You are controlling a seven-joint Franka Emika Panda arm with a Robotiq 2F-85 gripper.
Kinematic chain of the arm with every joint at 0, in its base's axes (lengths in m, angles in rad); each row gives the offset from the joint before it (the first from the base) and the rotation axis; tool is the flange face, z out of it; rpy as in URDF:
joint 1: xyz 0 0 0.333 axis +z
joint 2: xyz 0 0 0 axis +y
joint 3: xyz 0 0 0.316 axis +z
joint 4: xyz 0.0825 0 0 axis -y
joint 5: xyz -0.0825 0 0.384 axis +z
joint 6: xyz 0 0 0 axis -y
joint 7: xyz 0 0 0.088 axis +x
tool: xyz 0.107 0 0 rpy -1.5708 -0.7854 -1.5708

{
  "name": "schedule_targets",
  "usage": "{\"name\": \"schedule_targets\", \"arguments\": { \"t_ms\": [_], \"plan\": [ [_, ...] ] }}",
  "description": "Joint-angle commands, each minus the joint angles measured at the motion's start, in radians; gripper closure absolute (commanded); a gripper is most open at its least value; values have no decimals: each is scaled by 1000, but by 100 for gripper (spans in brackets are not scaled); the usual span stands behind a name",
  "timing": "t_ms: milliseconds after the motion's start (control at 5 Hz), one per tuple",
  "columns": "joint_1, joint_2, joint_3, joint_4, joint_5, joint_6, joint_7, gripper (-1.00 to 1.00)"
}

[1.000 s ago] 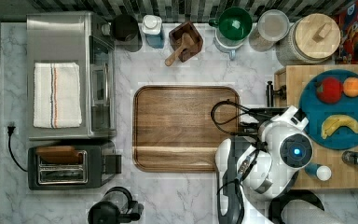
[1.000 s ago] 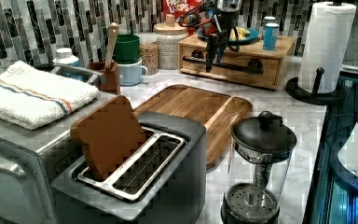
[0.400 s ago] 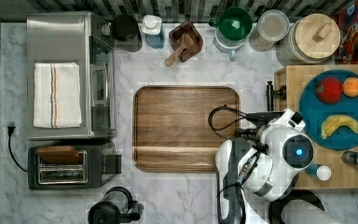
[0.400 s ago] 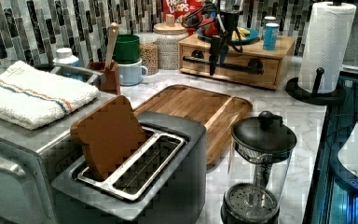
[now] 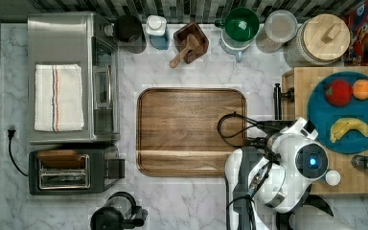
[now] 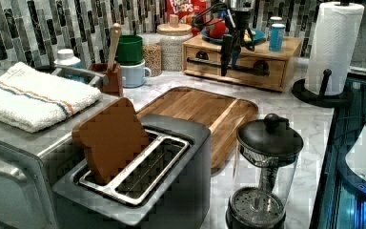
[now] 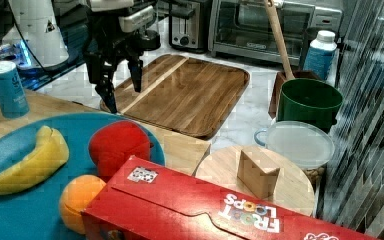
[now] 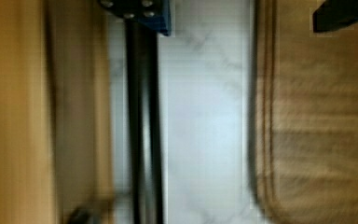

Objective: Open the drawer.

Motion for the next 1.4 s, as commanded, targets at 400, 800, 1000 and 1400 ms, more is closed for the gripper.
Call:
{"name": "schedule_targets", "arguments": {
  "t_ms": [400,800,1000,1400],
  "plan": [
    [165,20,69,-75,-285,249,699,-100],
    [158,-15,132,-105,-256,227,645,-100],
    [158,-30,171,-114,-240,220,683,-100],
    [210,-27,193,-88,-203,173,773,-100]
  ]
}}
